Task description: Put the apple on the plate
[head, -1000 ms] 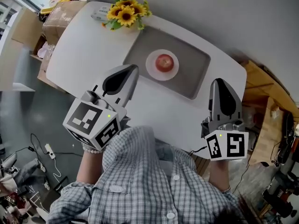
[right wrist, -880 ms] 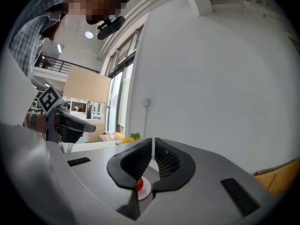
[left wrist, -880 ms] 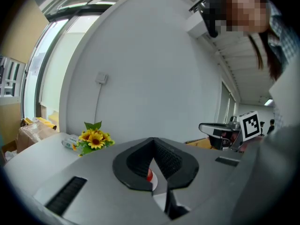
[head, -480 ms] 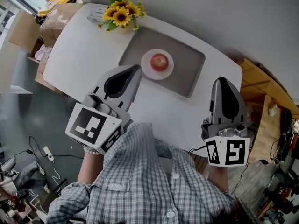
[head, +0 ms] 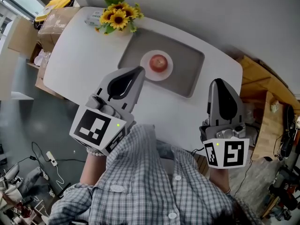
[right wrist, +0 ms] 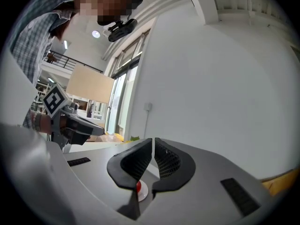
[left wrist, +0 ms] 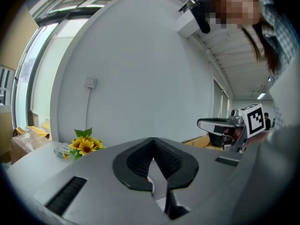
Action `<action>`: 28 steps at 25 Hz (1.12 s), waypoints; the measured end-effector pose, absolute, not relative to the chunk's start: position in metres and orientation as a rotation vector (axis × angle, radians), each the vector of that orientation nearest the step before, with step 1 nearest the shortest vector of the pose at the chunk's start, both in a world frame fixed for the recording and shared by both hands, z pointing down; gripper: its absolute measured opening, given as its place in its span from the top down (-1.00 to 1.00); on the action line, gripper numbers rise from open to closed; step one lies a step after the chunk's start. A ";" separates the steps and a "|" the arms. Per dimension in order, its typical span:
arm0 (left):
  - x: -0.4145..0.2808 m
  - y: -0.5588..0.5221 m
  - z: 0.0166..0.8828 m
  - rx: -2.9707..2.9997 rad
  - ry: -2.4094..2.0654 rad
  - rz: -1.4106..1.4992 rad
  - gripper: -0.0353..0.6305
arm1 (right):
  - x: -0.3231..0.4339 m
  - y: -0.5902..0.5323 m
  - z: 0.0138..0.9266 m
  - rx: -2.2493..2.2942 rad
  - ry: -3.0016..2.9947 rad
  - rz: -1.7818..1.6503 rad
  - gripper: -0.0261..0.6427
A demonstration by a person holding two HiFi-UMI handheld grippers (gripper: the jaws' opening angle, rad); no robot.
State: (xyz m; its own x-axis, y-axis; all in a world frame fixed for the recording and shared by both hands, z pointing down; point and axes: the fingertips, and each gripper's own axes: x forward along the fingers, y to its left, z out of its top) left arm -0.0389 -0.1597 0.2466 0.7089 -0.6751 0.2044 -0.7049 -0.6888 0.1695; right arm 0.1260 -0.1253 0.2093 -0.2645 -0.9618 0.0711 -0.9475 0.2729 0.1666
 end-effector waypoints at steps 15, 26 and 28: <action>-0.035 -0.160 0.249 2.660 -1.092 0.230 0.87 | 0.125 -0.126 0.210 1.793 -2.371 -0.129 0.83; -0.035 -0.161 0.249 2.650 -1.088 0.206 0.87 | 0.125 -0.128 0.216 1.785 -2.361 -0.104 0.83; -0.035 -0.161 0.249 2.650 -1.081 0.190 0.87 | 0.125 -0.128 0.217 1.784 -2.358 -0.102 0.83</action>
